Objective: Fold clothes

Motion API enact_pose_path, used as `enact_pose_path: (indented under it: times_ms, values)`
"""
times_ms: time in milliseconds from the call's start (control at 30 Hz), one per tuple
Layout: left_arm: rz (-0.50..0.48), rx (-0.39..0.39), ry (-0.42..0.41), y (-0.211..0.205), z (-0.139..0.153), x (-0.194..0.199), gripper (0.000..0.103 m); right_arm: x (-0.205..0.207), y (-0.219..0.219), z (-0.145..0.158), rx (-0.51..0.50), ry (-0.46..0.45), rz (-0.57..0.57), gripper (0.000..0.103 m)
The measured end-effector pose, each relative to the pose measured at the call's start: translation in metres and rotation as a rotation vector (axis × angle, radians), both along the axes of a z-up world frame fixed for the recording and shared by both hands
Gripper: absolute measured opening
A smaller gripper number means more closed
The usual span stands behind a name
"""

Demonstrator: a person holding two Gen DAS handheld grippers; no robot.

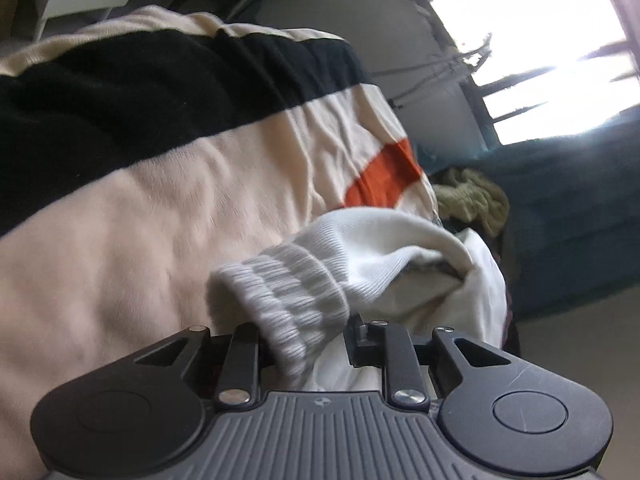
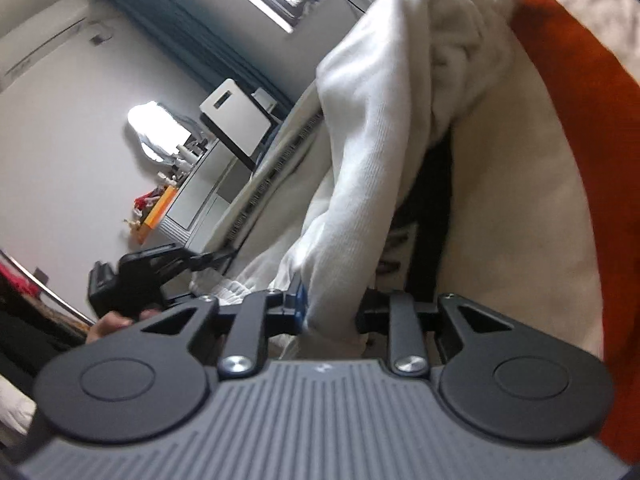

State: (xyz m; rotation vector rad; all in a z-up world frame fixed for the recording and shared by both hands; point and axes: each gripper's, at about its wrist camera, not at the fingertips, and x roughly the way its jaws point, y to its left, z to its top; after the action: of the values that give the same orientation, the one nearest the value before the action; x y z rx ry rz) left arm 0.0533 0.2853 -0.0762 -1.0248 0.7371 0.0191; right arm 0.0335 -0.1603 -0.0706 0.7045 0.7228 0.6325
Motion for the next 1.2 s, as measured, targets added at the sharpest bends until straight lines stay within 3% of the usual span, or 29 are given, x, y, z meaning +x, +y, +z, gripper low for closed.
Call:
enact_pose_path:
  times_ms: [100, 200, 267, 333, 367, 467, 567, 767, 867, 933, 1067, 1200]
  values:
    - [-0.01, 0.064, -0.008, -0.009, 0.015, -0.013, 0.025, -0.008, -0.002, 0.003, -0.01, 0.011, -0.007, 0.027]
    - [-0.016, 0.169, 0.0, -0.021, 0.03, -0.025, 0.045, -0.011, -0.002, 0.004, -0.021, 0.035, -0.021, 0.03]
    - [-0.025, 0.21, 0.009, -0.026, 0.036, -0.034, 0.054, -0.009, -0.004, -0.004, -0.021, 0.084, -0.038, 0.036]
    - [-0.001, 0.273, 0.038, -0.028, 0.041, -0.041, 0.06, -0.006, -0.006, -0.012, -0.023, 0.132, -0.058, 0.057]
    - [0.013, 0.29, 0.042, -0.026, 0.042, -0.043, 0.062, -0.005, -0.008, -0.015, -0.026, 0.153, -0.074, 0.062]
    - [0.057, 0.336, 0.05, -0.018, 0.044, -0.048, 0.073, -0.002, -0.013, -0.022, 0.017, 0.199, -0.121, 0.065]
    - [0.043, 0.393, 0.068, -0.013, 0.04, -0.032, 0.073, 0.001, -0.017, -0.033, 0.083, 0.237, -0.154, 0.064]
    - [0.002, 0.34, 0.054, -0.005, 0.022, -0.003, 0.072, 0.013, -0.002, -0.055, 0.121, 0.25, -0.116, 0.063]
    - [-0.011, 0.386, 0.066, -0.011, 0.016, 0.006, 0.068, 0.013, 0.007, -0.059, 0.176, 0.272, -0.1, 0.05]
    - [0.0, 0.408, 0.087, -0.013, 0.013, 0.01, 0.063, 0.006, 0.015, -0.061, 0.193, 0.288, -0.103, 0.034]
    - [0.009, 0.392, 0.063, -0.007, 0.013, 0.012, 0.047, -0.016, 0.033, -0.058, 0.172, 0.254, -0.125, 0.027]
    - [0.011, 0.417, 0.041, 0.004, 0.027, 0.025, 0.04, -0.022, 0.064, -0.046, 0.154, 0.206, -0.105, 0.024]
